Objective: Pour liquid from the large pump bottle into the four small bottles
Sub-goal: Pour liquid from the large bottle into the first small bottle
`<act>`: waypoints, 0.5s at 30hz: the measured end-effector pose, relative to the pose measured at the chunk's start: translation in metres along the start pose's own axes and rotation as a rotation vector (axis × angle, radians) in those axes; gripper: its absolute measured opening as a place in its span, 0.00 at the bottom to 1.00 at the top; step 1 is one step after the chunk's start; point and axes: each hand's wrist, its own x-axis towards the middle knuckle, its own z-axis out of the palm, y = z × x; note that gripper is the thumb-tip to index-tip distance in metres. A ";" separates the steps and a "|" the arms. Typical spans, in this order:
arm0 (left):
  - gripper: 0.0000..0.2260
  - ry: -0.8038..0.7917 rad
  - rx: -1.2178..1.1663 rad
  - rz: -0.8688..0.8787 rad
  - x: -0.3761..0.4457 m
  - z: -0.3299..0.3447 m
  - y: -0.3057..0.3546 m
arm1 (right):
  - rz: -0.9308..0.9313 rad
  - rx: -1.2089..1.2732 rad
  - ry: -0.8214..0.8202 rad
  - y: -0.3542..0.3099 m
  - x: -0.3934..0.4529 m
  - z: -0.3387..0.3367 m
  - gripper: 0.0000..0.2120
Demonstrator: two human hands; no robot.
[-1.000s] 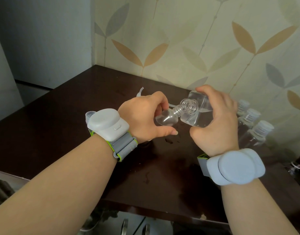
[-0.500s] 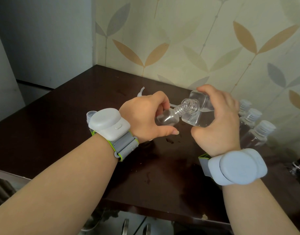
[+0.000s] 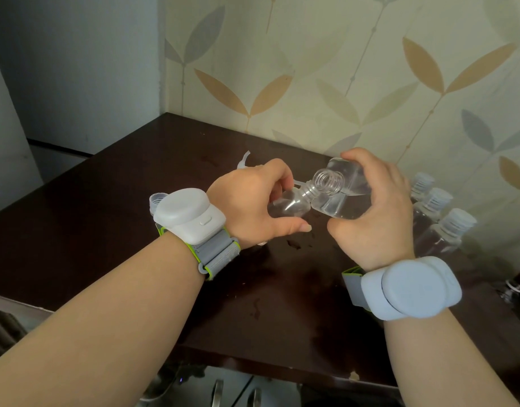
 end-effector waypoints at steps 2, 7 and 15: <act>0.20 -0.001 0.005 -0.005 0.000 0.000 0.000 | 0.045 0.028 -0.038 0.001 0.001 -0.001 0.29; 0.20 0.050 0.033 -0.028 -0.001 -0.001 0.000 | 0.148 0.105 -0.117 0.006 0.006 -0.005 0.37; 0.19 0.065 0.076 -0.018 -0.002 -0.002 0.002 | 0.227 0.199 -0.180 0.008 0.016 -0.018 0.39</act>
